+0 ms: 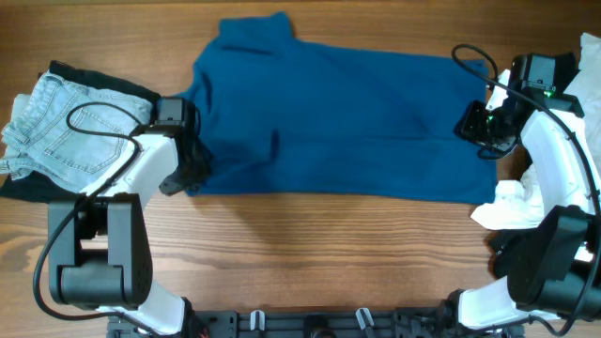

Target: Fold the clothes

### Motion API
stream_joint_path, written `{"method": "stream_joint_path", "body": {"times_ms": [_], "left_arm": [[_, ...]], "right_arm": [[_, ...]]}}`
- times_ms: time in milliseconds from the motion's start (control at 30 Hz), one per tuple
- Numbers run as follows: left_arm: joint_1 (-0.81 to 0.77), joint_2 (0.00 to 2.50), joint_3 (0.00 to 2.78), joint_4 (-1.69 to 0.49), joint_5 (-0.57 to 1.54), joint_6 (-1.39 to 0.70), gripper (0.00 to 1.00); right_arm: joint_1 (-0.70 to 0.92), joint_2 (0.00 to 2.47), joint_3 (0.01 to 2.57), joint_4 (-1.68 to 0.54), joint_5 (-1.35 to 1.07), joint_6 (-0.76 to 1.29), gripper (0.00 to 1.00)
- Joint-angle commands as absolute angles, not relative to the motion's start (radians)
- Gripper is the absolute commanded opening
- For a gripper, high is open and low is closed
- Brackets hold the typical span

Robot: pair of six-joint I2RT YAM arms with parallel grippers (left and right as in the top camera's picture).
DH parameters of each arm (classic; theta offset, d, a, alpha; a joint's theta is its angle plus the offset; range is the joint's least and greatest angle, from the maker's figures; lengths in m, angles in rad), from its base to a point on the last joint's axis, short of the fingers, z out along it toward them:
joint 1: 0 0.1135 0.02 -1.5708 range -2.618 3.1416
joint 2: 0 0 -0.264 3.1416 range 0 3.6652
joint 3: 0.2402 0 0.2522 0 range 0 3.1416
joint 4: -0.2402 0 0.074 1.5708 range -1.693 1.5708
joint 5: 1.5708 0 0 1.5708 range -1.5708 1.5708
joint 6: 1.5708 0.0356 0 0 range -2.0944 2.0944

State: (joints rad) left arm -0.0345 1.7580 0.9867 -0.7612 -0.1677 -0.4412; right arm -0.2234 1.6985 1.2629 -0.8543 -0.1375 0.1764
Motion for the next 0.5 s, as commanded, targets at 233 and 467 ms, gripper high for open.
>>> {"method": "stream_joint_path", "body": {"times_ms": [233, 467], "left_arm": [[-0.03, 1.745, 0.986, -0.976, -0.252, -0.591, 0.08], [-0.031, 1.559, 1.194, -0.95, -0.203, -0.431, 1.0]], "right_arm": [[-0.223, 1.705, 1.252, -0.891, -0.083, 0.157, 0.48], [-0.223, 1.705, 1.252, -0.902, -0.083, 0.157, 0.53]]}}
